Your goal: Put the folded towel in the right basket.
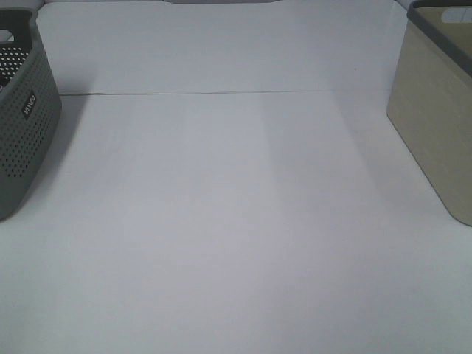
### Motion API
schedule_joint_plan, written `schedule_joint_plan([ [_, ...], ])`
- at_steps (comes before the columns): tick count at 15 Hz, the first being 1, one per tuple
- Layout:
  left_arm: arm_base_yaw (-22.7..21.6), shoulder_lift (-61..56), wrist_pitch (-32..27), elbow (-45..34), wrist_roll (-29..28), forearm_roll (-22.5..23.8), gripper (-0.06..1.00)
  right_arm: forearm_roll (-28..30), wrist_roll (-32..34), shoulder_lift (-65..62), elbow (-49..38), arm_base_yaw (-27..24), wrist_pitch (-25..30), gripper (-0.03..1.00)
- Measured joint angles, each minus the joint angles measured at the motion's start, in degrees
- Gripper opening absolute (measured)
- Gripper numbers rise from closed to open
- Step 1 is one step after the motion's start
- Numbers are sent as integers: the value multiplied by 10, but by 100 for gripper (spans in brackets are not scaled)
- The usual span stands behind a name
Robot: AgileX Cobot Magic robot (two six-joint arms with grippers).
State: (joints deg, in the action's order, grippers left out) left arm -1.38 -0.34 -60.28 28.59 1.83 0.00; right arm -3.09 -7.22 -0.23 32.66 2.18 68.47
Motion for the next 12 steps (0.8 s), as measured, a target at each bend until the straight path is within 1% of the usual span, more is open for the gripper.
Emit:
schedule_joint_plan([
  [2, 0, 0, 0, 0, 0, 0, 88, -14, 0, 0, -34, 0, -16, 94],
  [4, 0, 0, 0, 0, 0, 0, 88, -17, 0, 0, -60, 0, -33, 94],
  [8, 0, 0, 0, 0, 0, 0, 88, 8, 0, 0, -64, 0, -48, 94],
  [12, 0, 0, 0, 0, 0, 0, 88, 8, 0, 0, -64, 0, -48, 94],
])
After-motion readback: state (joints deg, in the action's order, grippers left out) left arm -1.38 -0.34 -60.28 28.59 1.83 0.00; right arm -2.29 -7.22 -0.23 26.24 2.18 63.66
